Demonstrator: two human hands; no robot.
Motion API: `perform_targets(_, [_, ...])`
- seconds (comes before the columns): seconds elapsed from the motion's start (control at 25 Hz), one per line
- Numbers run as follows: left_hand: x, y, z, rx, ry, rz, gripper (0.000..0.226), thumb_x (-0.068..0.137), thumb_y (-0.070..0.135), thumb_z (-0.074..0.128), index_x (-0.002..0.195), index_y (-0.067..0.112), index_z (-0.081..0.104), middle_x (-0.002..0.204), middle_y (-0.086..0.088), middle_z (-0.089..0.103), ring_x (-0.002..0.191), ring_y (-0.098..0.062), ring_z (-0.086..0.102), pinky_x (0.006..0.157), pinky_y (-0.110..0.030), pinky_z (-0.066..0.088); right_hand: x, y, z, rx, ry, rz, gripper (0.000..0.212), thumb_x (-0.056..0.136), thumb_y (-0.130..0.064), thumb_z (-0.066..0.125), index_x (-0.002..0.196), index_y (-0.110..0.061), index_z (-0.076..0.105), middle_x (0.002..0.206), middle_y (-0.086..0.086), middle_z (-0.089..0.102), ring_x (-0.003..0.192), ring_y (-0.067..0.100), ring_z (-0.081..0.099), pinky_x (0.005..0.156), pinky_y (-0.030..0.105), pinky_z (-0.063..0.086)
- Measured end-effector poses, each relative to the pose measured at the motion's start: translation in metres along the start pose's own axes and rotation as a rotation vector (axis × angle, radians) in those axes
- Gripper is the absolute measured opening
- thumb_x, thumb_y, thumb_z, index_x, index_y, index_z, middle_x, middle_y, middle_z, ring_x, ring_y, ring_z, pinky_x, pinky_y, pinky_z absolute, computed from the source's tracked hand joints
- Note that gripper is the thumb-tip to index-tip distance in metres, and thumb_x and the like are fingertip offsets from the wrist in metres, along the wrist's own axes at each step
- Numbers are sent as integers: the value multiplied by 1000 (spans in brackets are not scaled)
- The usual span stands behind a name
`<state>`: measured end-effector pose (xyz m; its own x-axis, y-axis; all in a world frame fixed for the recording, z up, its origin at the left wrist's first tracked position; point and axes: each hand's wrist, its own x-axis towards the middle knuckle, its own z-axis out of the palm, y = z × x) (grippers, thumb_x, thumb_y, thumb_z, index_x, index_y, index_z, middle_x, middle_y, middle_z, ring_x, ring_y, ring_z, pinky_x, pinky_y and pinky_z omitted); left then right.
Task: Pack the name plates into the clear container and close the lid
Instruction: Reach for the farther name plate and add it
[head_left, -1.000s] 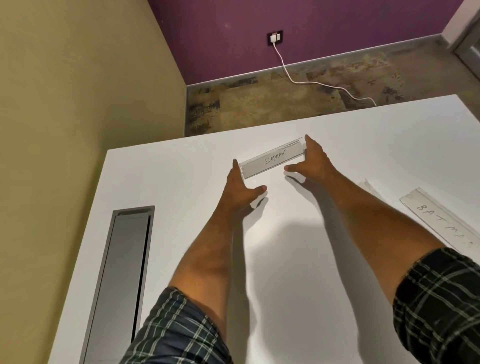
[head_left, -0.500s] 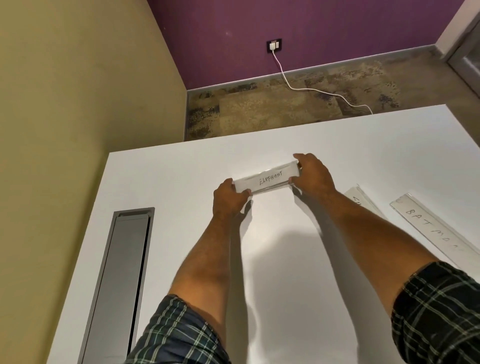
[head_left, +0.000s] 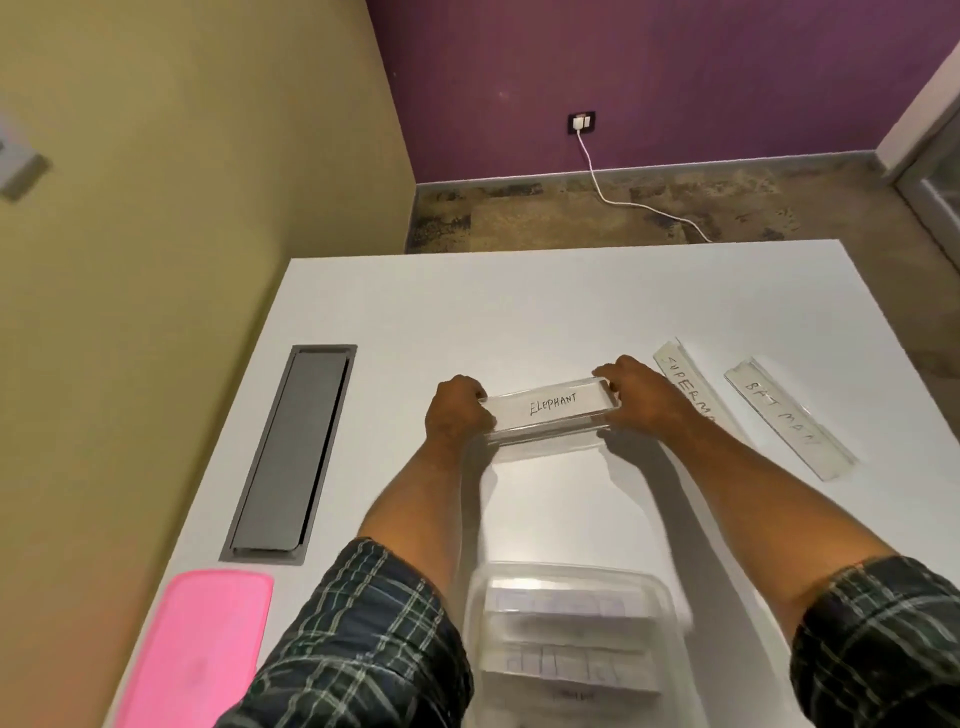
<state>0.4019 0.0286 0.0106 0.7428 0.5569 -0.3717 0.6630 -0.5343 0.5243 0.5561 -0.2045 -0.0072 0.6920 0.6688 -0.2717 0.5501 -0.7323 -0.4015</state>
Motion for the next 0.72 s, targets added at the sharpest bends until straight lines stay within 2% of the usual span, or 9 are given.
perform_targets(0.16, [-52,7,-14,16,-67,46,36,62,2,78,96,7,70,85,-8,72,64,-24,69,68,-35,61,-62,1,-3,-83,-19,-24,65,69,-33,85,126,-27,56,103,-2,56,87,17,58,75,33,50])
perform_targets(0.24, [-70,8,-19,16,-84,60,35,63,1,80,95,5,69,76,-7,70,55,-22,67,65,-33,61,-86,-2,-3,-35,-1,-8,62,66,-32,86,122,-30,59,97,-5,59,84,16,60,74,33,51])
perform_targets(0.32, [-86,7,-24,15,-99,65,35,63,-1,81,96,3,69,71,-7,69,53,-22,67,65,-33,62,-105,-5,-2,120,18,21,61,61,-23,90,115,-29,63,92,-1,65,80,19,64,74,33,54])
perform_targets(0.44, [-99,2,-32,-26,-209,21,37,67,-7,81,101,-1,67,65,-10,71,53,-22,70,63,-33,63,-117,-10,-5,282,47,17,60,54,-12,93,106,-28,67,87,7,67,72,22,64,71,31,53])
perform_targets(0.52, [-111,-2,-34,-61,-311,-2,40,69,-8,83,105,-3,66,65,-13,72,53,-21,71,62,-32,63,-130,-12,-7,313,35,-7,60,51,-11,94,102,-30,68,84,3,65,64,14,58,65,23,49])
perform_targets(0.6, [-118,-5,-35,-60,-403,-10,45,69,-6,85,109,-2,65,67,-12,73,56,-20,73,71,-35,62,-142,-9,-7,341,5,-27,59,51,-12,95,100,-31,68,79,-1,62,58,5,53,58,15,44])
perform_targets(0.72, [-126,-10,-36,22,-511,-3,43,72,4,86,110,5,66,65,-2,75,61,-13,74,68,-29,55,-158,-9,-6,380,-34,-30,56,50,-13,96,96,-32,69,72,-6,60,55,2,51,59,21,44])
